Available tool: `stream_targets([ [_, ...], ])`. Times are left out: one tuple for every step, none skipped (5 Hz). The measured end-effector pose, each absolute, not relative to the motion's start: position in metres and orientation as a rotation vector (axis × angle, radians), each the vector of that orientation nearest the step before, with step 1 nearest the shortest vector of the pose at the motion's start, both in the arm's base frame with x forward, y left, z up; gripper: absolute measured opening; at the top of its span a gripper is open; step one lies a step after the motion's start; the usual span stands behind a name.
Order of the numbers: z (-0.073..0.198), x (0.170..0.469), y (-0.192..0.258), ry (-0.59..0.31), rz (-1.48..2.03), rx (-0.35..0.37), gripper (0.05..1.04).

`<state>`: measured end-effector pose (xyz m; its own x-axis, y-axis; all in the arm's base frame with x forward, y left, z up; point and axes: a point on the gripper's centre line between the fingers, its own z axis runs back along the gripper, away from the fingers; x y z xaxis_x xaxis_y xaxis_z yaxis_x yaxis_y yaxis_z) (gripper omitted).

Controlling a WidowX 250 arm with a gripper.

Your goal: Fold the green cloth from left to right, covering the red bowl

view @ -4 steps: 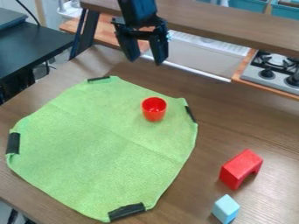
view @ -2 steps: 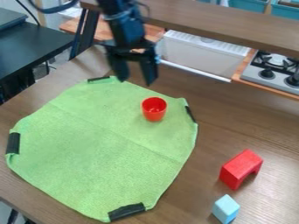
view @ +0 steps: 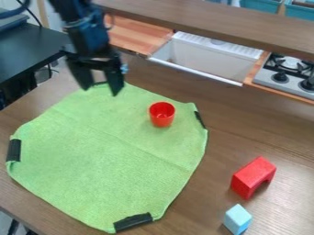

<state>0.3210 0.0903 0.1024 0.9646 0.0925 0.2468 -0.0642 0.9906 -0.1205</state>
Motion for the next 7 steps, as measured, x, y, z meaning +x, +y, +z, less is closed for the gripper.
stream_targets([
  [0.095, 0.296, 0.114, -0.275, 0.119, -0.065, 1.0],
  [0.084, 0.268, 0.139, -0.299, 0.165, -0.016, 1.0],
  [0.075, 0.244, 0.154, -0.345, 0.201, 0.009, 1.0],
  [0.065, 0.225, 0.163, -0.397, 0.241, 0.026, 1.0],
  [0.048, 0.209, 0.17, -0.469, 0.304, 0.064, 1.0],
  [0.037, 0.2, 0.173, -0.548, 0.359, 0.143, 1.0],
  [0.023, 0.194, 0.185, -0.609, 0.41, 0.215, 1.0],
])
